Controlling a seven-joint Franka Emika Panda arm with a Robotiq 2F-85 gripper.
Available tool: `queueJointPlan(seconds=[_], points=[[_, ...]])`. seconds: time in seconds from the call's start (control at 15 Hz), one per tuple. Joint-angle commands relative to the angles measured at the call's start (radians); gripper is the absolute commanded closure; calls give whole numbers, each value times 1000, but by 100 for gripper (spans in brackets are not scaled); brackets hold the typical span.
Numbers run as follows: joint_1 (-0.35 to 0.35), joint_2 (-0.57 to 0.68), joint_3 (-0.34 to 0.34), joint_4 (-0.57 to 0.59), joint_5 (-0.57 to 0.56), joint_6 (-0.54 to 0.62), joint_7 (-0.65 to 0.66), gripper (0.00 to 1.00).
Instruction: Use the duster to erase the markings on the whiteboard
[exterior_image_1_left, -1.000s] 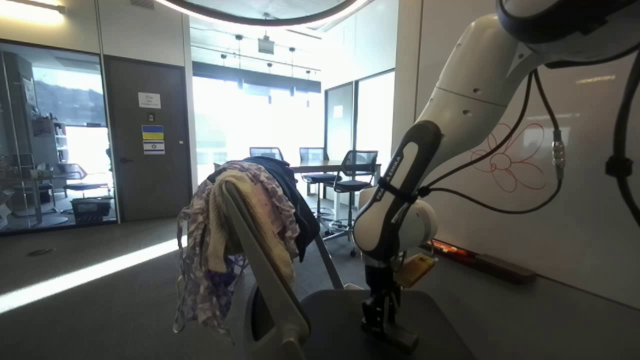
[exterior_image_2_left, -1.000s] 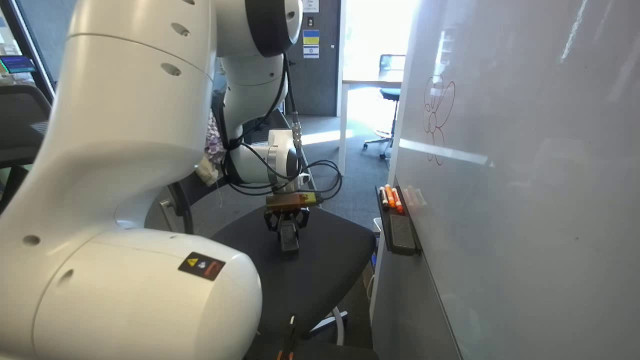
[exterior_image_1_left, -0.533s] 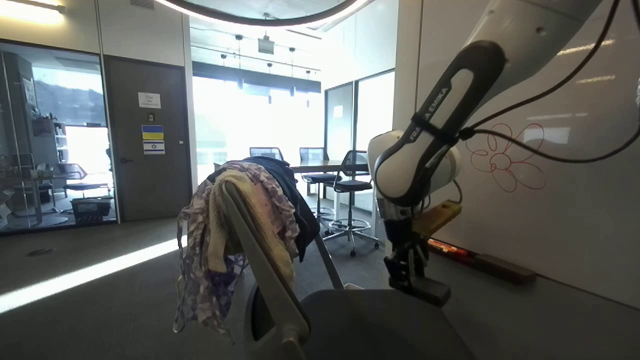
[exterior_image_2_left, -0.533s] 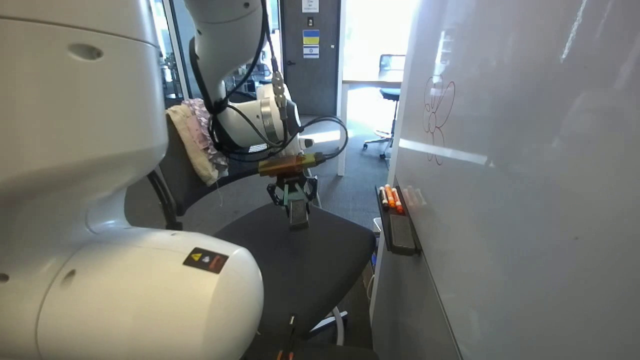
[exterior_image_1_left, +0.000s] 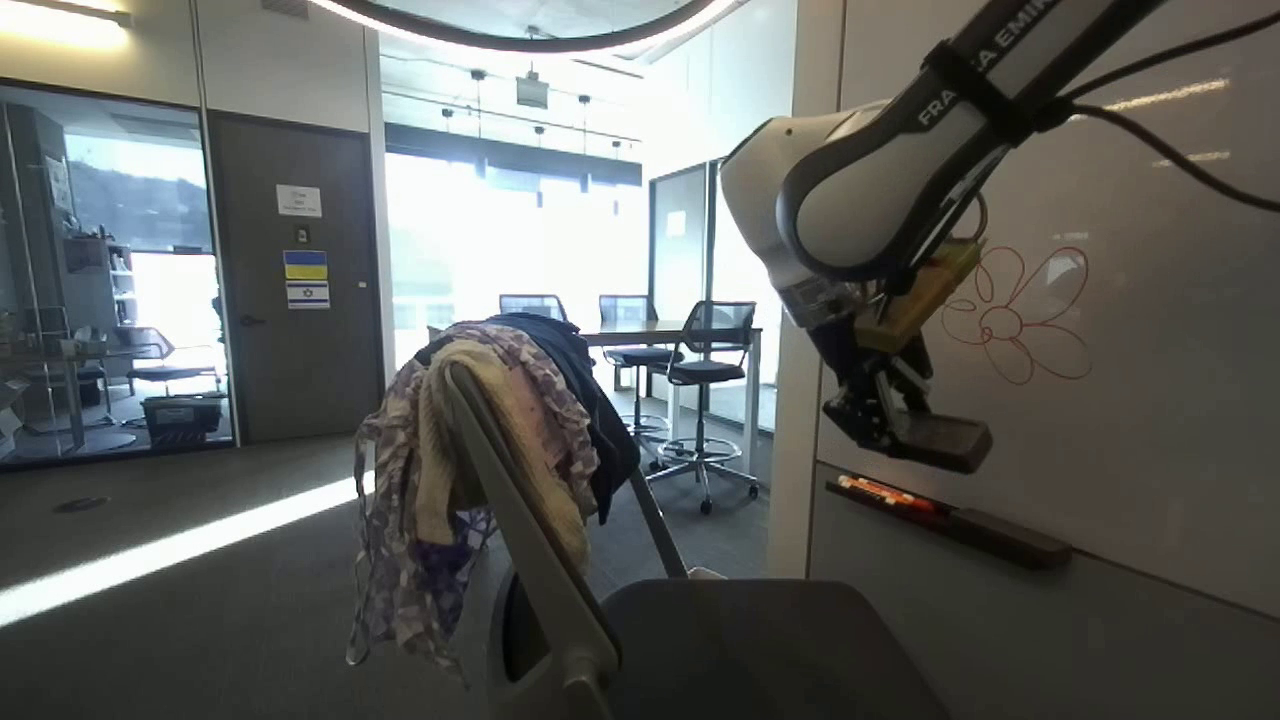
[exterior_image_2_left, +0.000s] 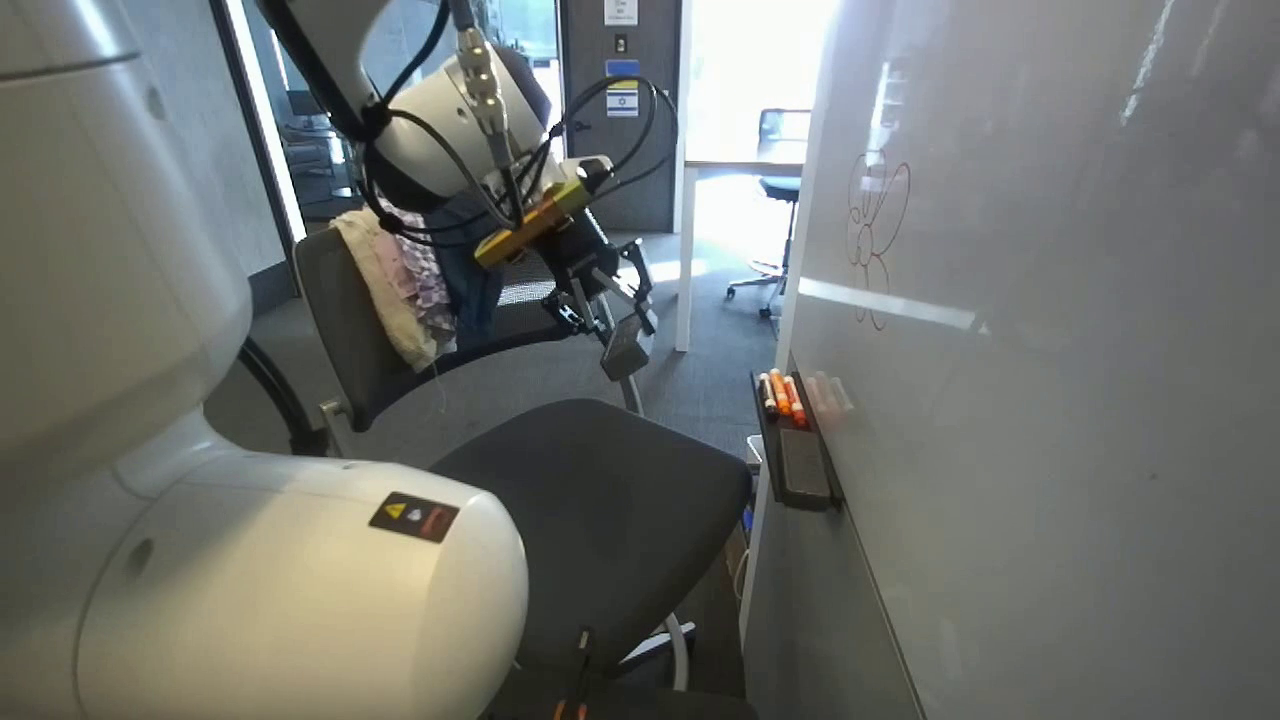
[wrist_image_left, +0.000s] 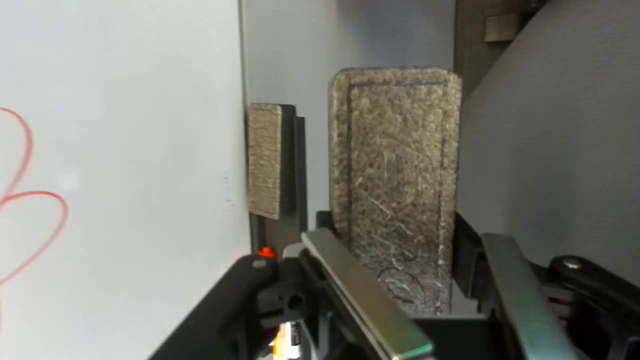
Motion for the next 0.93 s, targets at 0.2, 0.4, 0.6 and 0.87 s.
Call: queueJointPlan(seconds=[0.2, 0.4, 0.6, 0.87], points=[[-25, -64, 69, 5, -240, -147, 245, 69], [-37, -55, 57, -12, -381, -162, 351, 69], [-66, -59, 24, -74, -570, -136, 446, 69], [-118, -76, -52, -201, -890, -104, 596, 69]])
